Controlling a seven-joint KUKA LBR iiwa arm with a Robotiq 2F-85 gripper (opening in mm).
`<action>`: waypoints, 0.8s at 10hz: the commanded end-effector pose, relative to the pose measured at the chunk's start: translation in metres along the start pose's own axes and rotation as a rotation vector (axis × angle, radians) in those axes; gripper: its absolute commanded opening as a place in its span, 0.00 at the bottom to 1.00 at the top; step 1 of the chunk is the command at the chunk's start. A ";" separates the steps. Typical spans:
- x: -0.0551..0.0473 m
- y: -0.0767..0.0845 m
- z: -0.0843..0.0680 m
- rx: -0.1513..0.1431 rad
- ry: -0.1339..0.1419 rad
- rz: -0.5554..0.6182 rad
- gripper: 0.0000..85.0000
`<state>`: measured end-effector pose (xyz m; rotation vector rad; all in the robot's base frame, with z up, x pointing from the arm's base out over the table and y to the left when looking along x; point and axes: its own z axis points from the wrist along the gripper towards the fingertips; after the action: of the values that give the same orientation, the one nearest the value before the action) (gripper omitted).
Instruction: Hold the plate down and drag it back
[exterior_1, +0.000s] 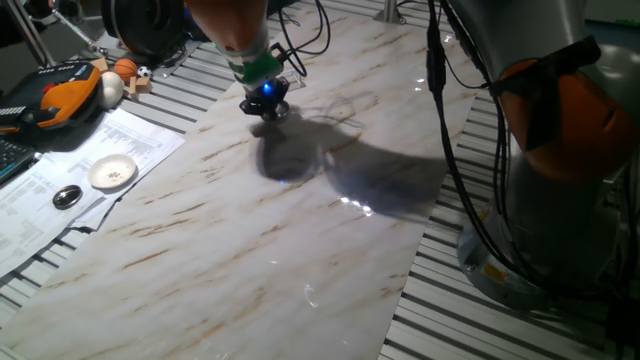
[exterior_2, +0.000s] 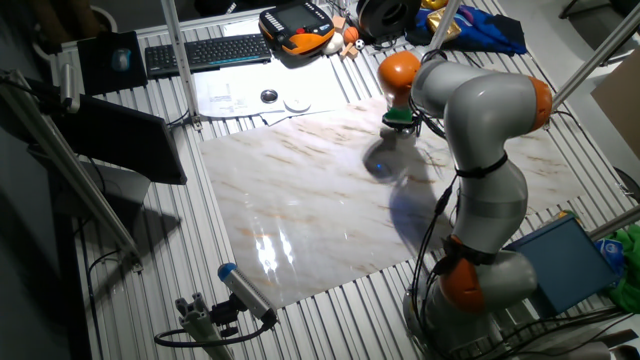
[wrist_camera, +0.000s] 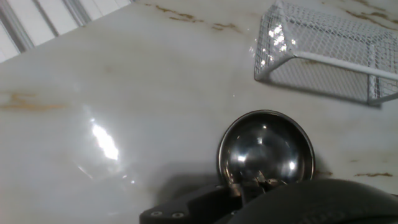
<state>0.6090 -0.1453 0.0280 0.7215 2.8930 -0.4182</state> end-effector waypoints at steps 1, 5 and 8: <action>0.000 0.000 0.000 -0.004 0.002 -0.033 0.00; 0.000 0.000 0.000 -0.087 0.023 -0.168 0.00; 0.000 0.000 0.000 -0.116 0.037 -0.240 0.00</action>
<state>0.6090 -0.1452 0.0281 0.3715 3.0189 -0.2621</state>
